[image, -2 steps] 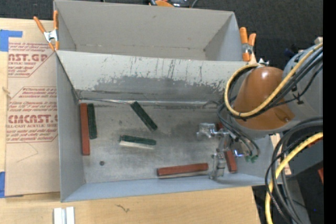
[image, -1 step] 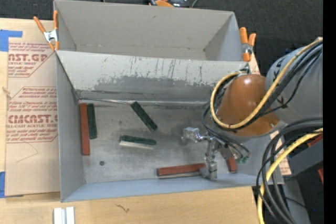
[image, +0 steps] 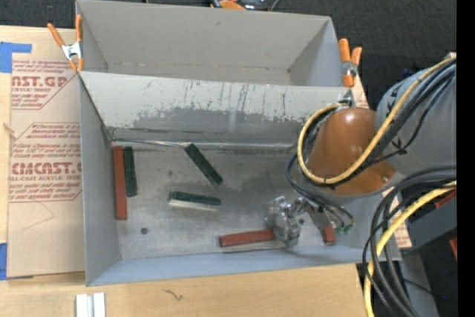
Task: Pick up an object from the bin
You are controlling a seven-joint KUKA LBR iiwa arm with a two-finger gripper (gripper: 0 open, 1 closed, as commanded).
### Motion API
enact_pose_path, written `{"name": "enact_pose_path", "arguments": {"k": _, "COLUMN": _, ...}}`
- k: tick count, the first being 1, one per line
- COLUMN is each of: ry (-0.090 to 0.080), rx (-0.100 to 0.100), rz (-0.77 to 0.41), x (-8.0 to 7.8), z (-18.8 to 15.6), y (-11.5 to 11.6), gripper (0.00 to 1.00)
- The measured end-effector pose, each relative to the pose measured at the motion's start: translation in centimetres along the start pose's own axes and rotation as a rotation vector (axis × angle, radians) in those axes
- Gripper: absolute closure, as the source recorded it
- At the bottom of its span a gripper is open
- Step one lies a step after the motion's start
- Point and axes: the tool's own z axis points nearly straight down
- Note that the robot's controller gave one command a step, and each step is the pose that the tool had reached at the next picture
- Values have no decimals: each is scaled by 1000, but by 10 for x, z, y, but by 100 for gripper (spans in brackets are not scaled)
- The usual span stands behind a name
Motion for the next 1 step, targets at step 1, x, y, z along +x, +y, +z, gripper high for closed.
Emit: {"name": "enact_pose_path", "arguments": {"k": 1, "ry": -19, "rx": 5, "rz": 0, "x": -5, "z": -2, "y": -1, "gripper": 0}}
